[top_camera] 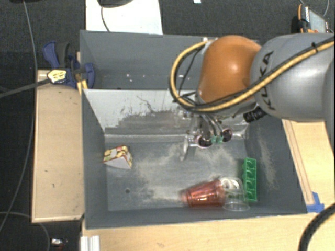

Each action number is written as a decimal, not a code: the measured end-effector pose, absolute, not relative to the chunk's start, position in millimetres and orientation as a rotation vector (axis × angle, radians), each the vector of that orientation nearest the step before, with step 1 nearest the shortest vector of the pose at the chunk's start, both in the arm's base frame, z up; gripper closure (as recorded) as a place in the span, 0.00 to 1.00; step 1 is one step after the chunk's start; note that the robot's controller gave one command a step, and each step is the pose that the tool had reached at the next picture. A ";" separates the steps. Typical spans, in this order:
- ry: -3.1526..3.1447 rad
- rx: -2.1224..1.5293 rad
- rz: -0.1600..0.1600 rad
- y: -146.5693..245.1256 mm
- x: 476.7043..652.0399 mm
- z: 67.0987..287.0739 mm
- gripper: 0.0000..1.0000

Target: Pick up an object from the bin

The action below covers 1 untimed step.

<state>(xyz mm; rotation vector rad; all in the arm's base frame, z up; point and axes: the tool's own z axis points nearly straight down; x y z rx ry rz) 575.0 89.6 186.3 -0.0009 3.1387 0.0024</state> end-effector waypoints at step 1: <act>3.139 0.010 0.001 -62.2 569.6 106.0 0.00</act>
Offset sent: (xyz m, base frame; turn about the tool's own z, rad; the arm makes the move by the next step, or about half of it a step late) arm -0.0044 -0.1425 -0.0615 -0.1849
